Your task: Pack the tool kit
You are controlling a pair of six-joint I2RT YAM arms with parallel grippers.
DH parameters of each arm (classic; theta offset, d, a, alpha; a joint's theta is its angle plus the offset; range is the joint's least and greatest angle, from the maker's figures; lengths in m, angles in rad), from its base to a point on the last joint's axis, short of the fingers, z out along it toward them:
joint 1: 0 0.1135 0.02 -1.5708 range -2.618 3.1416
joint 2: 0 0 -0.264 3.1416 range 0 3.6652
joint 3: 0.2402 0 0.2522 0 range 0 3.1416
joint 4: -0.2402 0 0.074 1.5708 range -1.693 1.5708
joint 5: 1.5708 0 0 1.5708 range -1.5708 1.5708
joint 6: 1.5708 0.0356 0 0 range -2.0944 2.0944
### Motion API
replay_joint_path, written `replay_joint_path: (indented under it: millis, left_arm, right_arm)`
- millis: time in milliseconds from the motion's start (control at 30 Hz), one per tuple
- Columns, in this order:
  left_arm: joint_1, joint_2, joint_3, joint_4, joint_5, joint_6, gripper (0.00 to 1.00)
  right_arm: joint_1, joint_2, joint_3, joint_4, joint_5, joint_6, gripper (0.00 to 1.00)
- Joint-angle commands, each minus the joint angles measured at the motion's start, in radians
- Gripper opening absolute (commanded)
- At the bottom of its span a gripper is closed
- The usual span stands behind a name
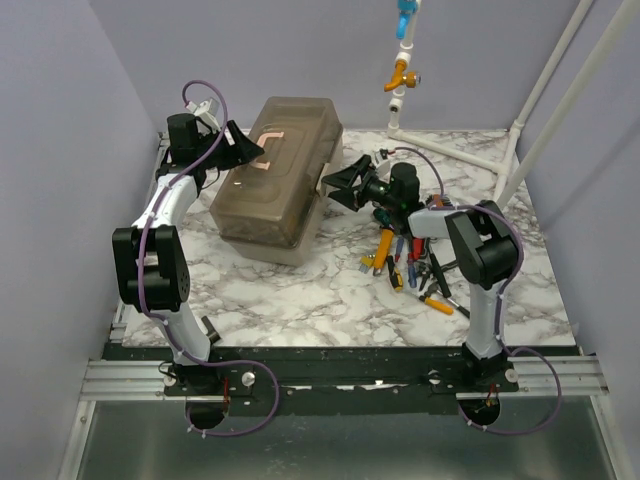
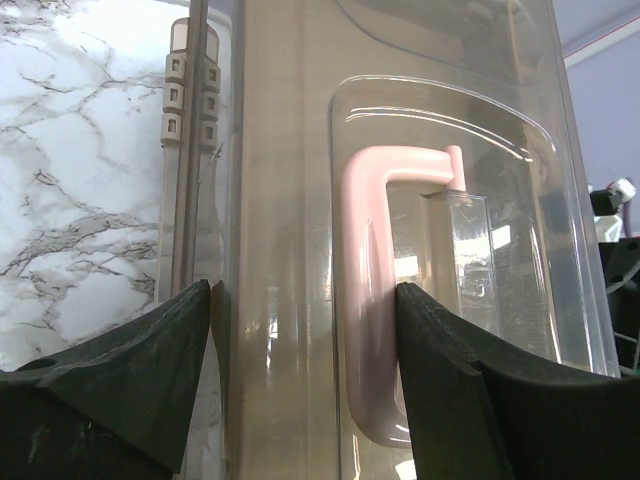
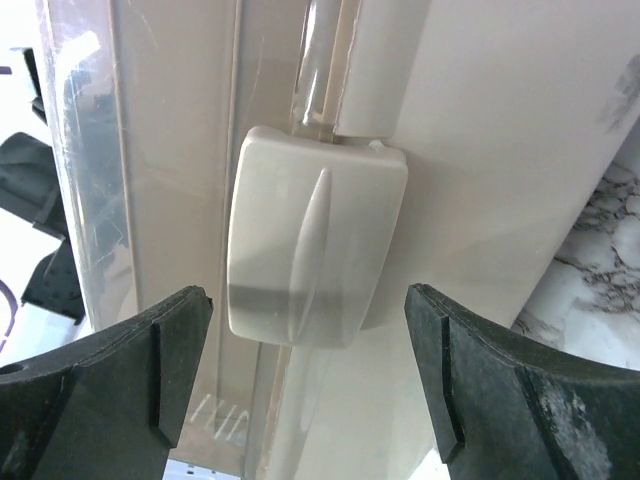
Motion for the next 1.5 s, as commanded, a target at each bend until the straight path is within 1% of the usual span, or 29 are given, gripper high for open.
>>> replay_joint_path:
  millis: [0, 67, 167, 233, 300, 367, 400, 467, 533, 633, 667, 733, 767, 833, 933, 967, 1000, 1033, 1067, 1100, 1133, 1233, 1333, 1433, 1467]
  left_arm:
    - [-0.015, 0.111, -0.084, -0.225, 0.021, 0.035, 0.61]
    - [-0.015, 0.112, -0.084, -0.222, 0.028, 0.035, 0.61]
    - [-0.016, 0.108, -0.085, -0.221, 0.028, 0.036, 0.61]
    - [-0.016, 0.105, -0.088, -0.218, 0.028, 0.036, 0.61]
    - [-0.017, 0.101, -0.090, -0.218, 0.027, 0.042, 0.61]
    - [-0.019, 0.096, -0.095, -0.216, 0.022, 0.046, 0.61]
    - [-0.023, 0.095, -0.096, -0.214, 0.017, 0.047, 0.61]
    - [-0.029, 0.093, -0.095, -0.217, 0.009, 0.053, 0.61]
    - [-0.031, 0.094, -0.095, -0.216, 0.007, 0.055, 0.60]
    - [-0.033, 0.093, -0.099, -0.210, 0.010, 0.056, 0.60]
    - [-0.032, 0.092, -0.102, -0.208, 0.012, 0.058, 0.60]
    - [-0.034, 0.086, -0.110, -0.199, 0.011, 0.058, 0.60]
    - [-0.035, 0.085, -0.114, -0.193, 0.012, 0.058, 0.60]
    - [-0.038, 0.082, -0.119, -0.185, 0.017, 0.056, 0.60]
    - [-0.040, 0.076, -0.132, -0.166, 0.017, 0.056, 0.60]
    - [-0.040, 0.075, -0.135, -0.165, 0.018, 0.056, 0.60]
    - [-0.040, 0.075, -0.138, -0.161, 0.021, 0.057, 0.60]
    - [-0.040, 0.074, -0.140, -0.159, 0.023, 0.058, 0.60]
    - [-0.040, 0.072, -0.143, -0.159, 0.025, 0.060, 0.60]
    - [-0.040, 0.071, -0.145, -0.159, 0.029, 0.061, 0.60]
    - [-0.039, 0.069, -0.147, -0.156, 0.028, 0.061, 0.60]
    - [-0.034, 0.067, -0.155, -0.144, 0.037, 0.055, 0.60]
    - [-0.029, 0.065, -0.163, -0.131, 0.047, 0.050, 0.60]
    - [-0.029, 0.062, -0.168, -0.122, 0.049, 0.050, 0.60]
    - [-0.028, 0.062, -0.170, -0.121, 0.051, 0.050, 0.60]
  right_arm:
    - [0.003, 0.096, -0.005, 0.274, -0.067, 0.114, 0.86]
    - [0.006, 0.123, 0.029, 0.284, -0.084, 0.122, 0.83]
    - [0.008, 0.136, 0.068, 0.228, -0.080, 0.109, 0.82]
    - [0.009, 0.139, 0.086, 0.207, -0.077, 0.114, 0.77]
    - [0.010, 0.146, 0.102, 0.204, -0.076, 0.124, 0.76]
    - [0.010, 0.151, 0.132, 0.168, -0.078, 0.121, 0.72]
    - [0.011, 0.154, 0.142, 0.154, -0.078, 0.120, 0.69]
    - [0.014, 0.155, 0.160, 0.094, -0.069, 0.116, 0.57]
    - [0.017, 0.158, 0.170, 0.096, -0.074, 0.118, 0.49]
    - [0.020, 0.155, 0.177, 0.064, -0.068, 0.120, 0.41]
    - [0.021, 0.151, 0.190, 0.014, -0.063, 0.097, 0.40]
    - [0.026, 0.131, 0.219, -0.151, -0.020, 0.015, 0.39]
    - [0.028, 0.123, 0.225, -0.191, 0.001, -0.012, 0.40]
    - [0.030, 0.117, 0.222, -0.187, -0.001, -0.016, 0.41]
    - [0.030, 0.118, 0.196, -0.093, -0.026, 0.048, 0.42]
    - [0.031, 0.118, 0.190, -0.058, -0.033, 0.060, 0.45]
    - [0.030, 0.118, 0.187, -0.030, -0.041, 0.072, 0.56]
    - [0.030, 0.120, 0.185, -0.012, -0.045, 0.083, 0.73]
    - [0.031, 0.120, 0.180, 0.002, -0.045, 0.095, 0.81]
    - [0.031, 0.124, 0.181, 0.017, -0.048, 0.101, 0.84]
    - [0.031, 0.128, 0.190, -0.008, -0.046, 0.094, 0.85]
    - [0.036, 0.135, 0.233, -0.143, -0.017, 0.039, 0.85]
    - [0.049, 0.126, 0.264, -0.267, 0.033, -0.011, 0.73]
    - [0.059, 0.139, 0.296, -0.322, 0.041, -0.032, 0.65]
    - [0.064, 0.143, 0.307, -0.332, 0.045, -0.034, 0.60]
